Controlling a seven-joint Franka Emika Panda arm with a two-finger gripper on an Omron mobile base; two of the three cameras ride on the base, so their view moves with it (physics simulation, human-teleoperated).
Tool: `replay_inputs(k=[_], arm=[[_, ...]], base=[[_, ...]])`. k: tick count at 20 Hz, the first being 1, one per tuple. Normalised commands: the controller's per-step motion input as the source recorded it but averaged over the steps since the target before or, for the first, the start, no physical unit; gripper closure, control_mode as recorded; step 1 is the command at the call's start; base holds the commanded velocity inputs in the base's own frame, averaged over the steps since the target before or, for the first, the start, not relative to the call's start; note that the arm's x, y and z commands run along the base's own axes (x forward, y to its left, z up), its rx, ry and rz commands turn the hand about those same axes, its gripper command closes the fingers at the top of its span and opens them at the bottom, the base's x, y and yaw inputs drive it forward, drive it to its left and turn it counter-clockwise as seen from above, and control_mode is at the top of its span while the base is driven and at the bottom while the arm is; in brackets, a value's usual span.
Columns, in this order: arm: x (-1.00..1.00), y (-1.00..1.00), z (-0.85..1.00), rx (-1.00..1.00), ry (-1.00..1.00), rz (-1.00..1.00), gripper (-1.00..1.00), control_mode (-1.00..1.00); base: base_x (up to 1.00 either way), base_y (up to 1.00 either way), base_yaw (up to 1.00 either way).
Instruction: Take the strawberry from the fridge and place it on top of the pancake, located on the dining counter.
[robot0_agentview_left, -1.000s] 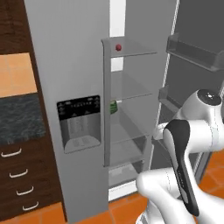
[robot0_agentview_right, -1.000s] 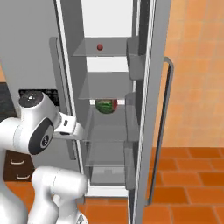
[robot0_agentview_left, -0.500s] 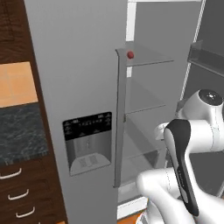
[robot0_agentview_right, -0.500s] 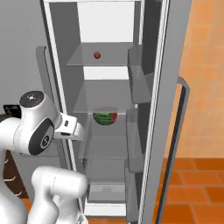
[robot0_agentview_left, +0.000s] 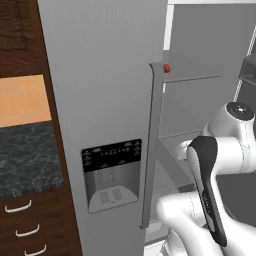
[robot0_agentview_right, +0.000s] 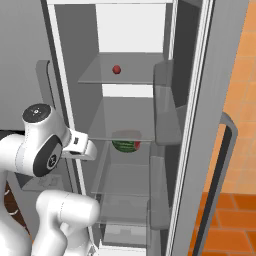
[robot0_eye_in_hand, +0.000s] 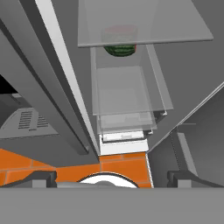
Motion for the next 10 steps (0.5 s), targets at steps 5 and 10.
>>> replay_inputs(k=[5, 10], arm=[[0.00, 0.00, 0.00, 0.00, 0.00, 0.00, -1.00, 1.00], [0.00, 0.00, 0.00, 0.00, 0.00, 0.00, -1.00, 1.00]], base=[[0.00, -0.41, 0.04], [0.10, -0.33, 0.02]])
